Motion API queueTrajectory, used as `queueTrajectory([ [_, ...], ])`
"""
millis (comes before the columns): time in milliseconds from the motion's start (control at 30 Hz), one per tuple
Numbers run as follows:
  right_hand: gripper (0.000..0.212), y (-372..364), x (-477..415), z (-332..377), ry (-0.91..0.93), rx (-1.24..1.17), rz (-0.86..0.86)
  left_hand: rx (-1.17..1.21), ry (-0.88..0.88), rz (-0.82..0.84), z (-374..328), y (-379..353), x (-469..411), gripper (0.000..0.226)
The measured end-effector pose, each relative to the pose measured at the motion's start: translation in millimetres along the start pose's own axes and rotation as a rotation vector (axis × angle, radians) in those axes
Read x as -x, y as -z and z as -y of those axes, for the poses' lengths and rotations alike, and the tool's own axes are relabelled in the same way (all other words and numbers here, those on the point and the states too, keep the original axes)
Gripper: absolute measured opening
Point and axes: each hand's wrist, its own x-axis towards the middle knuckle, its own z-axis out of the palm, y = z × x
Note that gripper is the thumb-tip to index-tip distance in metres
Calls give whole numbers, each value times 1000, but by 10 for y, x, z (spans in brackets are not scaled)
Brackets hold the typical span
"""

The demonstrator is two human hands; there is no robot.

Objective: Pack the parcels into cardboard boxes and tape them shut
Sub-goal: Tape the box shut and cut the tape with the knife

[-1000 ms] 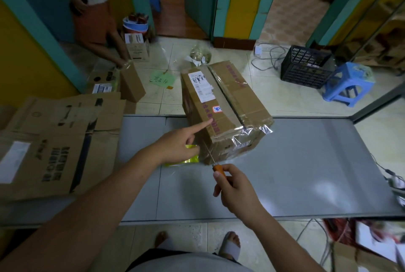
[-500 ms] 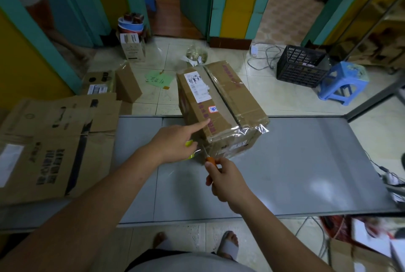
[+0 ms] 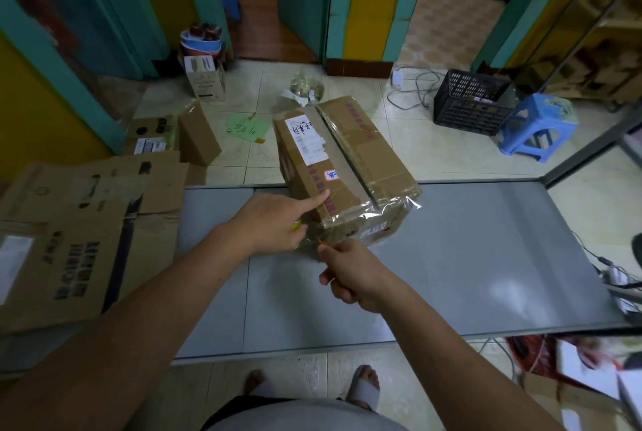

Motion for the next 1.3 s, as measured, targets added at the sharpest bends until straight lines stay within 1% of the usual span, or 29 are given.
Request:
queueTrajectory([
  [167, 37, 74, 244, -123, -13, 77, 56, -57, -33, 42, -48, 57, -25, 78],
  [267, 39, 57, 229, -300, -20, 178, 27, -63, -41, 66, -19, 95, -48, 76],
  [300, 39, 53, 152, -385, -20, 250, 7, -62, -35, 72, -15, 103, -46, 76],
  [367, 40, 47, -23, -576, -21, 483, -64, -63, -23, 81, -12, 109, -43, 77],
  [467, 39, 66, -253, -989, 46, 974, -270, -61, -42, 84, 0, 80, -40, 79],
  [500, 37, 69, -292, -1105, 67, 1074, -313, -64, -50, 87, 14, 63, -44, 80],
  [533, 35, 75, -318, -1197, 85, 1117, -330, -67, -54, 88, 27, 52, -48, 81],
  [667, 31, 113, -373, -1397, 119, 1147, -305, -64, -52, 83, 47, 26, -44, 82],
  [733, 29, 127, -417, -1476, 97, 1156, -281, -58, -55, 83, 50, 22, -40, 82],
  [800, 31, 135, -411, -1462, 68, 1124, -245, -49, -58, 87, 67, 13, -35, 82],
  [833, 35, 145, -381, -1393, 92, 1062, -253, -48, -60, 89, 80, 7, -32, 82],
  [867, 34, 174, -339, -1284, 161, 965, -290, -50, -61, 88, 92, 3, -28, 81],
  [900, 28, 213, -275, -1133, 294, 858, -363, -52, -60, 87, 102, -3, -22, 81],
  [967, 12, 272, -97, -716, 626, 662, -536, -48, -60, 89, 112, -2, -21, 82],
  [1000, 10, 280, -24, -488, 759, 599, -606, -42, -63, 96, 113, -1, -23, 83],
  [1033, 8, 286, -1, -289, 848, 585, -650, -35, -71, 104, 105, 7, -28, 83],
  [1067, 11, 282, -30, -107, 892, 613, -663, -27, -80, 110, 96, 14, -35, 83],
  [1100, 21, 266, -117, 18, 890, 671, -647, -19, -90, 108, 84, 23, -40, 82],
  [1167, 45, 190, -326, 131, 814, 795, -597, 0, -108, 79, 58, 54, -42, 74],
  [1200, 53, 152, -415, 125, 780, 825, -588, 7, -109, 65, 50, 68, -41, 70],
  [1233, 57, 122, -475, 110, 760, 837, -590, 10, -103, 60, 48, 75, -37, 69],
  [1300, 60, 132, -523, 68, 759, 826, -591, 17, -88, 64, 58, 59, -32, 69],
])
